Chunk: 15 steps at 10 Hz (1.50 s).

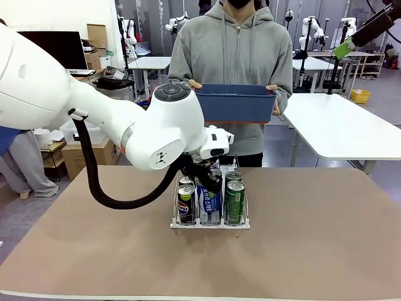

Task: Fill the beverage cans into the dispenser.
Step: Place the picked Ionic drink in the line of the Automatic Can Dispenser with the same cans.

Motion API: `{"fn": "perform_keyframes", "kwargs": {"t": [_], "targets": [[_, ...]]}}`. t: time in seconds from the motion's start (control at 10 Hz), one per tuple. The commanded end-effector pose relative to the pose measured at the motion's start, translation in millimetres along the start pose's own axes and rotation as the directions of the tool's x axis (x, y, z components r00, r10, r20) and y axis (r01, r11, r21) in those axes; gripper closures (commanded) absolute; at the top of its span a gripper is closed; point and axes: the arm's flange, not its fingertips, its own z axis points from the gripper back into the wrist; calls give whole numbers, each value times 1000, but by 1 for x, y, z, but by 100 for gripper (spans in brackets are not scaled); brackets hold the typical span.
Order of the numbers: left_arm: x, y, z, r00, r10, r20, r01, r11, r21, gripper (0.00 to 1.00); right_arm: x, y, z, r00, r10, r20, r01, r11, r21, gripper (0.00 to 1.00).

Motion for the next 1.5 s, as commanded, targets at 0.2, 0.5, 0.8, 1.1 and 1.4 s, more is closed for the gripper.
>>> {"fn": "perform_keyframes", "kwargs": {"t": [0.2,0.5,0.8,1.1,1.4], "targets": [[24,-7,-16,1000,-6,-11,6,1000,0,43,0,-1,0,1000,3,-6,-3,1000,-5,0],[25,-10,-25,998,-20,-52,20,1000,-7,43,0,-1,0,1000,3,-6,-3,1000,-5,0],[20,-5,-23,991,-51,-124,44,998,-52,43,0,-1,0,1000,3,-6,-3,1000,-5,0],[12,-10,-30,995,-14,-98,11,999,-33,43,0,-1,0,1000,3,-6,-3,1000,-5,0],[11,-9,-32,993,-23,-117,19,999,-35,23,0,-1,0,1000,3,-6,-3,1000,-5,0]]}}
